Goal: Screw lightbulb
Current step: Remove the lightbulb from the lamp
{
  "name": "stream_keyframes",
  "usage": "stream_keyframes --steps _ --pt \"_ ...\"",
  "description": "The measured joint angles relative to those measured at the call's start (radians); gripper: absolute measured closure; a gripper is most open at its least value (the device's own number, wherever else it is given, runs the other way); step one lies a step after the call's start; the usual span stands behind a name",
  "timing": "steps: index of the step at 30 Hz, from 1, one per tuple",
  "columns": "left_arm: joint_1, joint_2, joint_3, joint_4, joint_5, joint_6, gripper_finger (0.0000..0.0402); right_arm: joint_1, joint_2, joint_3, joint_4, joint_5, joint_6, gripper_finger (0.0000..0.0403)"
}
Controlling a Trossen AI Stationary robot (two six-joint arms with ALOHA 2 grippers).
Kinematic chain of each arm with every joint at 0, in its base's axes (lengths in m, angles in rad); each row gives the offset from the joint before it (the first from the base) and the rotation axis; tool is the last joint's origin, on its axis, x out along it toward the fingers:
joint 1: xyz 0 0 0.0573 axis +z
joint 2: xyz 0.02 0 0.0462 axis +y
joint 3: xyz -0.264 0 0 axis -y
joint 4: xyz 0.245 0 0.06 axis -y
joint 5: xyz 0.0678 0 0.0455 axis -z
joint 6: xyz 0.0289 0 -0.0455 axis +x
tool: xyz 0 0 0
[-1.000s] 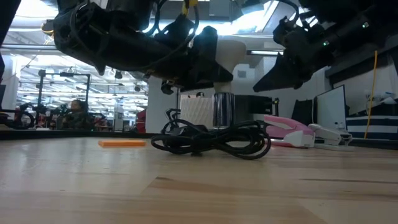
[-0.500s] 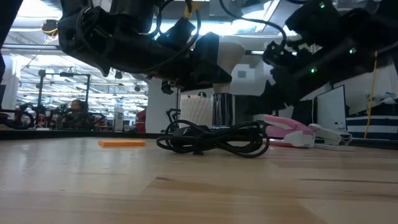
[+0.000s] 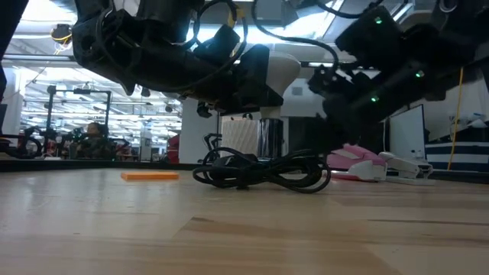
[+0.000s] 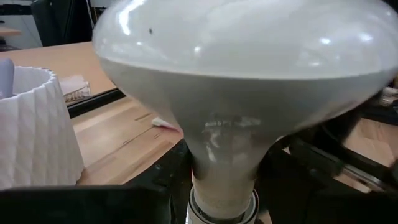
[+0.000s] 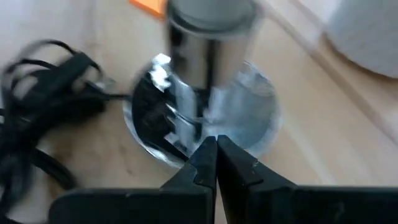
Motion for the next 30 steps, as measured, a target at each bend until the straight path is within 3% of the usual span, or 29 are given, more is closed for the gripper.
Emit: stream_keyframes --steps 11,24,30 --pt "-0.001 0.000 -0.002 -0.042 -0.036 -0.019 0.0259 -0.001 0.159 0.145 0.002 -0.146 0.036 0.0391" --pt "-0.021 -0.005 0.004 -0.169 -0.115 -0.234 0.0257 0.000 0.197 0.188 -0.026 -0.149 0.108 0.0391" --pt "-0.048 -0.004 0.004 -0.173 -0.154 -0.236 0.0260 0.001 0.187 0.186 -0.014 -0.154 0.107 0.0393"
